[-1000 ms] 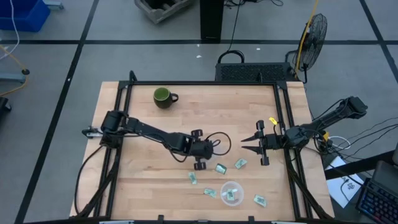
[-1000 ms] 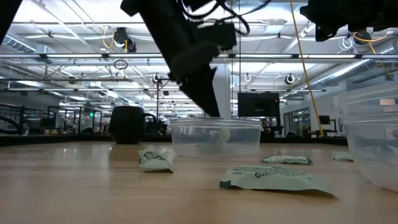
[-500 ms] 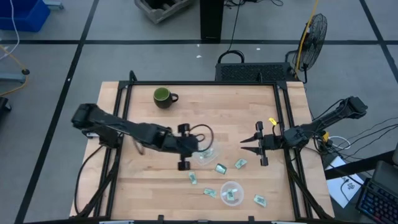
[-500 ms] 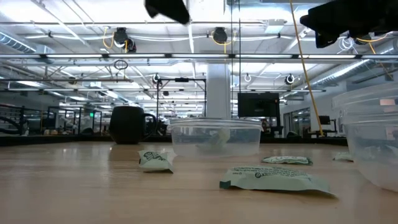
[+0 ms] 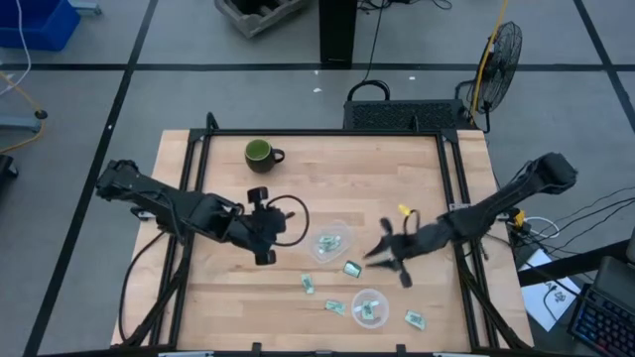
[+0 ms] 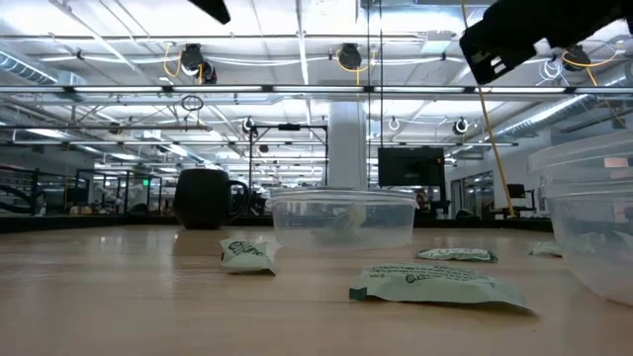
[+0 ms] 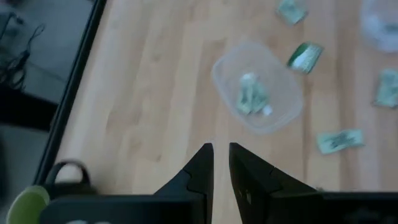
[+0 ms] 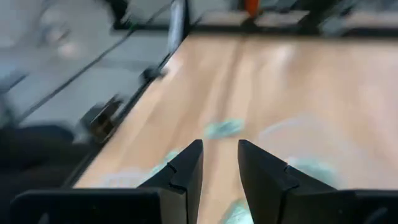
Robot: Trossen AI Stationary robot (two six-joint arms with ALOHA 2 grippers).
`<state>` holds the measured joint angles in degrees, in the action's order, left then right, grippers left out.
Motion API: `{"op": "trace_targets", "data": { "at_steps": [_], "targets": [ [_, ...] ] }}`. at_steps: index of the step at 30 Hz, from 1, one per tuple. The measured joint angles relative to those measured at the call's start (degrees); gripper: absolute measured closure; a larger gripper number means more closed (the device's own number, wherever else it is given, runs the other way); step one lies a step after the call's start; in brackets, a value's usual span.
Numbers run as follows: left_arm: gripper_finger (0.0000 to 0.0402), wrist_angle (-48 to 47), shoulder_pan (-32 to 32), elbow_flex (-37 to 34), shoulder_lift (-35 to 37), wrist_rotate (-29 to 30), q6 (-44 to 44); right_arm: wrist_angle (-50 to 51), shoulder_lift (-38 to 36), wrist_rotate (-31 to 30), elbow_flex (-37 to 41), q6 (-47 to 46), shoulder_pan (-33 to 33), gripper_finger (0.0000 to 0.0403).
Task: Pick and place Stevia / Truvia into bins
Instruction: Put the stevia packet into the bottom transparent container
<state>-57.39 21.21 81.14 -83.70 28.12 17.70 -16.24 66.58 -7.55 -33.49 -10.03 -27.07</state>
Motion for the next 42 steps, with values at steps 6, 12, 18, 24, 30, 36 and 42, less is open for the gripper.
{"op": "trace_targets", "data": {
  "at_steps": [6,12,18,24,30,36,42],
  "targets": [
    [0.0344,-3.16,0.25,-0.07,0.08,0.52,1.98,19.72,3.95,3.7,-13.61,-2.97,-8.09,0.0307],
    [0.0344,-2.94,0.45,-0.07,0.07,0.54,3.82,40.6,2.83,0.88,-22.61,-28.88,-15.95,0.0307],
    [0.0344,-2.52,0.68,-0.07,0.07,0.52,4.93,54.67,6.25,5.99,-19.86,-58.25,-21.46,0.0307],
    [0.0344,-2.55,0.81,-0.07,0.04,0.48,8.42,57.52,9.3,18.26,-11.59,-69.71,-22.3,0.0307],
    [0.0344,-2.53,1.3,-0.07,0.04,0.5,9.87,41.64,9.77,21.31,-6.44,-70.26,-21.79,0.0307],
    [0.0344,-2.4,1.33,-0.07,0.04,0.8,10.29,33.88,10.37,19.32,-6.41,-73.22,-22.39,0.0307],
    [0.0344,-2.37,1.33,-0.07,0.04,3.49,11.67,24.49,14.45,17.92,-7.49,-74.19,-24.05,0.0307]
  ]
}}
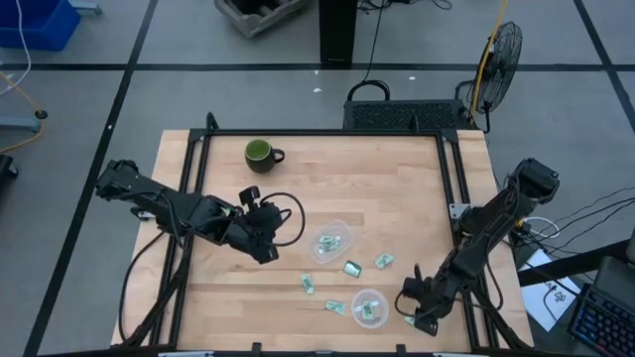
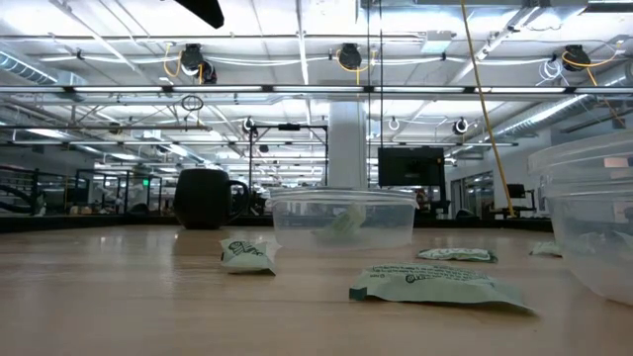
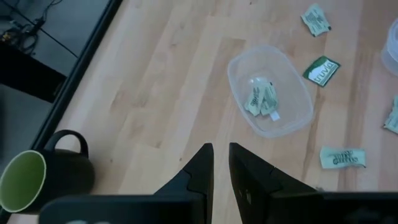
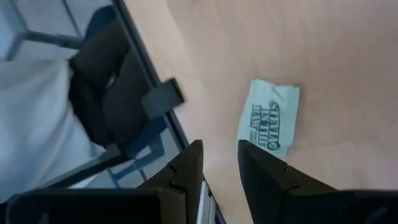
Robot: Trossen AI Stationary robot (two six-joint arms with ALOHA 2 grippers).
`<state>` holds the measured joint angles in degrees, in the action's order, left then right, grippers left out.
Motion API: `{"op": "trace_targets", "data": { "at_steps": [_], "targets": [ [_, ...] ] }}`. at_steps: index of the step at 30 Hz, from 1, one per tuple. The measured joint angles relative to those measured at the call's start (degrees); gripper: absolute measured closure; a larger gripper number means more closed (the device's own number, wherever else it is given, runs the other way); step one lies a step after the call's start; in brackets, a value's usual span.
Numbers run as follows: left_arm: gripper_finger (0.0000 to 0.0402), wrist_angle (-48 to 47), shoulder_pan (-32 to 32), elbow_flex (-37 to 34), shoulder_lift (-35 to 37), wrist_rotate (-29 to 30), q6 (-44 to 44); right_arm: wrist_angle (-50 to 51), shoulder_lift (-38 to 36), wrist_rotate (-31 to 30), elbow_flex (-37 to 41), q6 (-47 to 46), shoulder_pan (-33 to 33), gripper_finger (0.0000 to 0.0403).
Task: Pick and place Stevia / Truvia into bins
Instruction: Put the stevia packet into the bottom transparent container
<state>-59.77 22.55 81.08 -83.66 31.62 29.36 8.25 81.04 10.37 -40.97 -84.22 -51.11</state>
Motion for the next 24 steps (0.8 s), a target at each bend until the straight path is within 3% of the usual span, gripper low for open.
{"op": "trace_targets", "data": {
  "at_steps": [9,20,24],
  "targets": [
    [0.0344,0.02,0.0,0.0,0.0,0.11,-0.26,1.29,4.35,0.33,-2.16,-4.17,-1.29,0.0307],
    [0.0344,0.02,0.0,0.0,0.0,0.09,-0.12,10.08,5.2,0.04,-2.32,-4.05,-1.0,0.0307],
    [0.0344,0.02,-0.01,0.0,0.0,0.07,0.79,9.75,5.15,-2.71,-2.34,-3.48,-1.0,0.0307]
  ]
}}
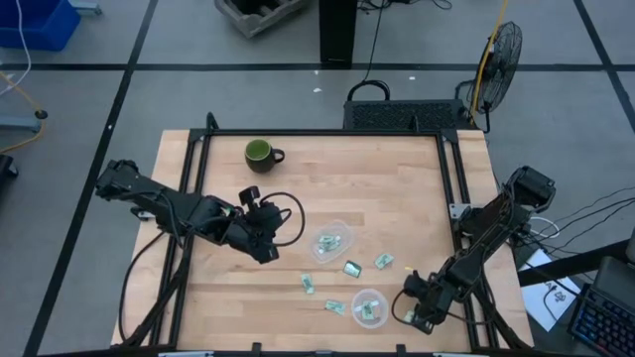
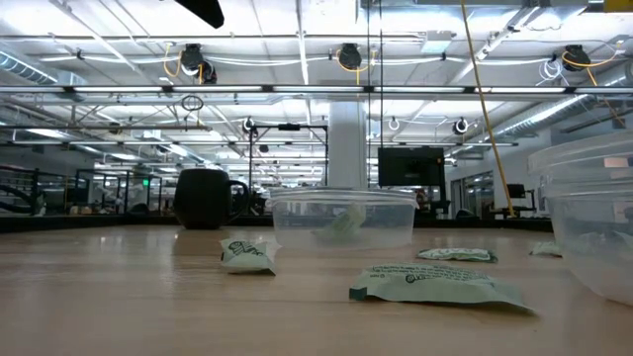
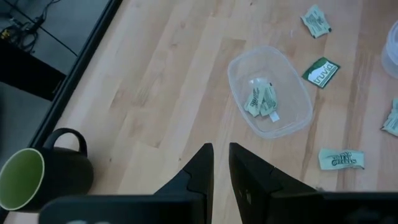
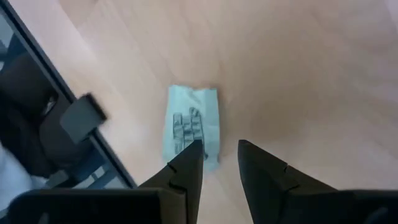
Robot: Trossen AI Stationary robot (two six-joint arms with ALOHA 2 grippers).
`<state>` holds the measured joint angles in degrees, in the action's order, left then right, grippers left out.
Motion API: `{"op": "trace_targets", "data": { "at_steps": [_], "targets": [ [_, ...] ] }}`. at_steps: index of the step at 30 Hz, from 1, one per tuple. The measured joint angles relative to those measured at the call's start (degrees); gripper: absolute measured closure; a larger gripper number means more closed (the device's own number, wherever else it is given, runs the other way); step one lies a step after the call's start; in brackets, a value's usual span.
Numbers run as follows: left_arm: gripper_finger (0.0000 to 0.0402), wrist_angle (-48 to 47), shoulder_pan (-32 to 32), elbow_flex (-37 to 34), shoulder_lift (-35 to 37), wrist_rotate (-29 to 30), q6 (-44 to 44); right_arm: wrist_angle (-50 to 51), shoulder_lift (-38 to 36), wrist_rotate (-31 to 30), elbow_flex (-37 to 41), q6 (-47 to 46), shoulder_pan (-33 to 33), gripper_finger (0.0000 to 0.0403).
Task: Pick and place Stevia / Truvia into bins
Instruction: Put the stevia packet into the bottom transparent container
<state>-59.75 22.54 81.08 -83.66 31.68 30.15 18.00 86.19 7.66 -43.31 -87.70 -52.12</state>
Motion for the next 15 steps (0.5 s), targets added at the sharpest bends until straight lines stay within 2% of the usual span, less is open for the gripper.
{"op": "trace_targets", "data": {
  "at_steps": [6,12,15],
  "targets": [
    [0.0344,0.0,0.01,0.0,0.0,0.0,-0.13,-0.63,0.0,-0.06,0.0,-0.58,-0.11,0.0307],
    [0.0344,0.0,0.01,0.0,0.0,-0.04,0.39,-5.67,0.91,-2.05,0.0,-1.64,-0.87,0.0307],
    [0.0344,-0.01,0.01,-0.02,0.0,-0.04,0.39,-7.05,3.95,0.29,0.0,-2.52,-0.87,0.0307]
  ]
}}
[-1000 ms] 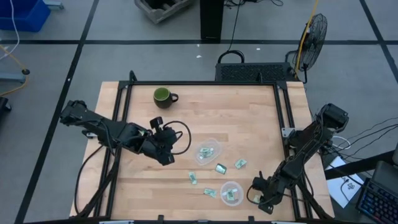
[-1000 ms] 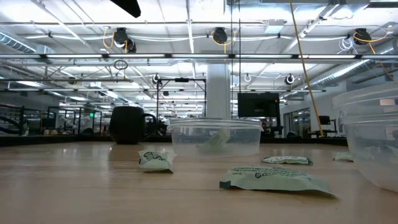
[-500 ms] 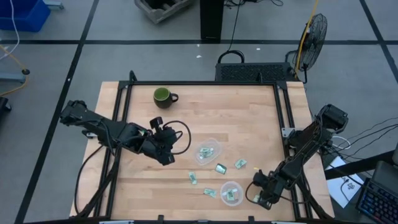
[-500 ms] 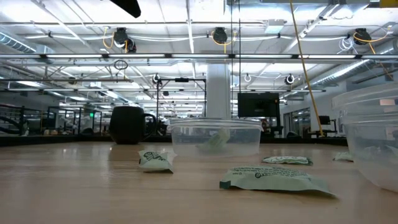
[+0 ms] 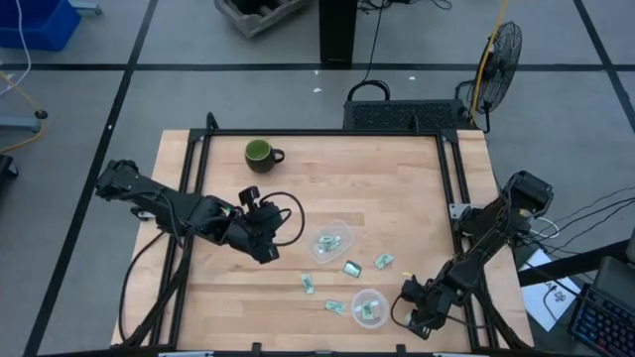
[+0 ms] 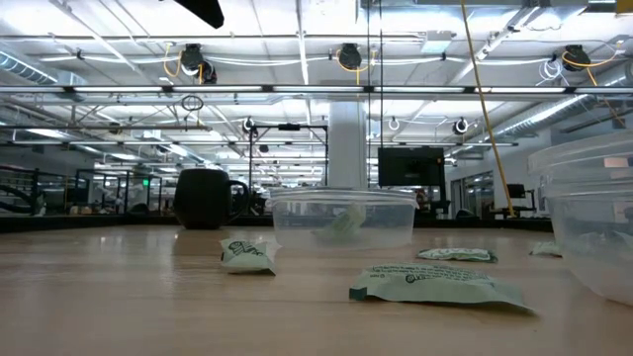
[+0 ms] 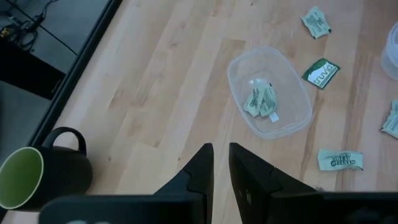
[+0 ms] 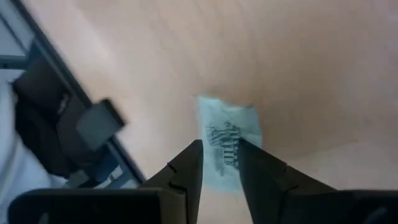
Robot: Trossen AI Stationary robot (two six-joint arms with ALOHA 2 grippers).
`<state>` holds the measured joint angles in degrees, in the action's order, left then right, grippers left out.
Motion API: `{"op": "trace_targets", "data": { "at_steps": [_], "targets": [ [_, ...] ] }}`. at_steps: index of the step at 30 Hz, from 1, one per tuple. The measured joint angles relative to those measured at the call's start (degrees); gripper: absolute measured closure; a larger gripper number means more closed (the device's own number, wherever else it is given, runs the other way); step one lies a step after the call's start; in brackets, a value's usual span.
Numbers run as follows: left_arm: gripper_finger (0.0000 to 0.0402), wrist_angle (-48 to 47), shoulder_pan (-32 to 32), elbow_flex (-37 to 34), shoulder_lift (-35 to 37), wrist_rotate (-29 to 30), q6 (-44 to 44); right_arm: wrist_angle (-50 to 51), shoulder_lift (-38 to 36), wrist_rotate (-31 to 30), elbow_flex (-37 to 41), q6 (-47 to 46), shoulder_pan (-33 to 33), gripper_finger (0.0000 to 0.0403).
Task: Pick and place Stevia / Truvia into bins
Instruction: Put the stevia packet into the bottom transparent container
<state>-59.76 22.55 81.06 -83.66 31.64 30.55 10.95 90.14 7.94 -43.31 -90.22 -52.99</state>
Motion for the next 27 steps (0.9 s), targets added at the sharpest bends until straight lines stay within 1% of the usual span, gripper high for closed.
{"op": "trace_targets", "data": {
  "at_steps": [4,8,11,17,22,27],
  "targets": [
    [0.0344,0.47,0.0,-0.88,0.0,0.0,0.0,-0.67,3.66,5.06,-0.28,2.73,0.06,0.0308],
    [0.0344,0.75,0.0,-2.48,-0.02,-0.04,0.23,-0.05,5.58,3.94,-0.24,7.2,0.04,0.0308],
    [0.0344,3.03,-0.02,-4.56,-0.02,-0.15,0.69,2.24,5.9,3.77,-0.2,11.27,0.09,0.0308],
    [0.0344,6.37,-0.02,-7.23,-0.02,-0.18,-1.59,12.55,2.64,1.92,-0.12,15.83,0.43,0.0308],
    [0.0344,7.38,-0.11,-7.39,-0.04,-0.24,-2.19,21.82,-2.56,-4.42,-0.07,16.5,1.29,0.0307],
    [0.0344,7.38,-0.11,-7.39,-0.04,-0.24,-2.21,29.55,-6.6,-14.98,0.31,21.3,2.56,0.0307]
  ]
}}
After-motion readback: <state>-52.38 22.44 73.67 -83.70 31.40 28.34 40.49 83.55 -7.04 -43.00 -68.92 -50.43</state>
